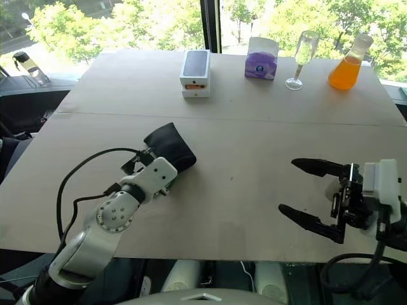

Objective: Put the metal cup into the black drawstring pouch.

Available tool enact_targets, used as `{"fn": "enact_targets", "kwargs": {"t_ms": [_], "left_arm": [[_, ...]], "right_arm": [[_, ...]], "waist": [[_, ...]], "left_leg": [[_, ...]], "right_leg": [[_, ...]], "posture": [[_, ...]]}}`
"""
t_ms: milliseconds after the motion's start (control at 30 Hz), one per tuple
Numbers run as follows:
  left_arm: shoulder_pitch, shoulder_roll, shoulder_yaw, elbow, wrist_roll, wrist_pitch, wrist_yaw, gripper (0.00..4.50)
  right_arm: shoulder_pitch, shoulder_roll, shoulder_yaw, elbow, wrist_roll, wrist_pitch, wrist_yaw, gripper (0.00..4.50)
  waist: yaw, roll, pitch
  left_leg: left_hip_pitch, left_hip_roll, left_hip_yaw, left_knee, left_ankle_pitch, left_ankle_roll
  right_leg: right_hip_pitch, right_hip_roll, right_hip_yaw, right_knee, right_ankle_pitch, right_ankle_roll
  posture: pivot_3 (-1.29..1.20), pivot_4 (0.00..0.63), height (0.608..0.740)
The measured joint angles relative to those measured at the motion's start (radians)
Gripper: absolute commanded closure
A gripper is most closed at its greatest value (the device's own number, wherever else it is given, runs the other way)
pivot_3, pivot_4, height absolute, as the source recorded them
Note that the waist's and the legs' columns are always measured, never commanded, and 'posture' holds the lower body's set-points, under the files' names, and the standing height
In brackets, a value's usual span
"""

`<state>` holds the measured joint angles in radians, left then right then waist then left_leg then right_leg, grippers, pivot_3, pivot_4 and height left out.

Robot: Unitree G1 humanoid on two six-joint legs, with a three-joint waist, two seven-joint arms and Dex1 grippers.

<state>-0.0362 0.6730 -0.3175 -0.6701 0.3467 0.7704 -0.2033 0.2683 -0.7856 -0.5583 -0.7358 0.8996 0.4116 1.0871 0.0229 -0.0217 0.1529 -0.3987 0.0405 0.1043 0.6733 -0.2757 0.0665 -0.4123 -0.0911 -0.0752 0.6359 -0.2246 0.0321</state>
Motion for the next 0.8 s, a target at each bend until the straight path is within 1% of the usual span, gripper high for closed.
{"fn": "enact_targets", "kwargs": {"t_ms": [133, 167, 200, 267, 400, 500, 633, 767, 800], "left_arm": [[-0.021, -0.032, 0.001, 0.029, 0.018, 0.002, -0.009, 0.01], [-0.033, -0.046, 0.001, 0.042, 0.026, 0.007, -0.014, 0.41], [-0.038, -0.048, 0.001, 0.05, 0.027, 0.008, -0.017, 0.52], [-0.043, -0.056, 0.001, 0.059, 0.035, 0.011, -0.021, 1.2], [-0.071, -0.081, 0.001, 0.081, 0.048, 0.011, -0.038, 3.19], [-0.073, -0.088, 0.004, 0.086, 0.053, 0.01, -0.049, 4.46], [-0.083, -0.097, 0.063, 0.097, 0.033, 0.011, -0.082, 4.46], [-0.156, -0.157, 0.171, 0.098, -0.101, 0.096, -0.193, 4.46], [-0.168, -0.161, 0.179, 0.098, -0.118, 0.109, -0.207, 4.46]], "right_arm": [[0.008, -0.002, 0.0, 0.0, 0.0, 0.0, 0.0, 0.0], [0.014, -0.002, 0.0, -0.001, 0.0, 0.0, -0.001, 0.0], [0.015, -0.002, 0.0, -0.002, 0.001, 0.0, -0.001, 0.0], [0.024, -0.002, 0.0, -0.004, 0.001, -0.001, -0.002, 0.0], [0.041, -0.002, 0.0, -0.015, 0.001, -0.003, -0.008, 0.0], [0.048, -0.001, 0.0, -0.029, 0.0, -0.004, -0.019, 0.0], [0.044, 0.005, 0.014, -0.036, -0.019, -0.009, -0.057, 0.0], [0.007, 0.015, 0.047, -0.043, -0.062, -0.004, -0.164, 0.0], [0.001, 0.018, 0.047, -0.044, -0.07, -0.003, -0.183, 0.0]], "waist": [[0.001, 0.0, 0.0], [0.001, 0.0, 0.0], [0.001, 0.0, 0.0], [0.001, 0.0, 0.0], [0.001, 0.0, 0.0], [0.001, 0.0, 0.0], [0.0, 0.0, 0.0], [0.001, 0.0, 0.0], [0.002, 0.0, 0.0]], "left_leg": [[0.0, 0.0, 0.0, 0.0, 0.0, 0.0], [0.0, 0.0, 0.0, 0.0, 0.0, 0.0], [0.0, 0.0, 0.0, 0.0, 0.0, 0.0], [0.0, 0.0, 0.0, 0.0, 0.0, 0.0], [0.0, 0.0, 0.0, 0.001, 0.0, 0.0], [0.0, 0.0, 0.0, 0.001, 0.0, 0.0], [0.0, 0.0, 0.0, 0.001, 0.0, 0.0], [-0.001, 0.0, -0.001, 0.004, 0.0, 0.0], [-0.002, 0.0, -0.001, 0.006, 0.001, -0.001]], "right_leg": [[0.0, 0.0, -0.001, 0.0, 0.0, 0.0], [0.0, 0.0, -0.001, 0.0, 0.0, 0.001], [0.0, 0.0, -0.001, 0.0, 0.0, 0.001], [0.0, 0.0, -0.002, 0.0, 0.001, 0.001], [0.0, 0.0, -0.004, 0.001, 0.002, 0.003], [0.0, 0.0, -0.004, 0.001, 0.002, 0.003], [0.0, 0.0, -0.004, 0.001, 0.001, 0.003], [0.0, 0.0, -0.005, 0.003, 0.001, 0.002], [0.0, 0.0, -0.006, 0.004, 0.001, 0.003]], "posture": [[0.0, 0.15, 0.737], [0.0, 0.15, 0.737], [0.0, 0.15, 0.737], [0.0, 0.15, 0.737], [0.0, 0.15, 0.737], [0.0, 0.15, 0.737], [0.0, 0.15, 0.737], [0.0, 0.15, 0.737], [0.0, 0.15, 0.737]]}}
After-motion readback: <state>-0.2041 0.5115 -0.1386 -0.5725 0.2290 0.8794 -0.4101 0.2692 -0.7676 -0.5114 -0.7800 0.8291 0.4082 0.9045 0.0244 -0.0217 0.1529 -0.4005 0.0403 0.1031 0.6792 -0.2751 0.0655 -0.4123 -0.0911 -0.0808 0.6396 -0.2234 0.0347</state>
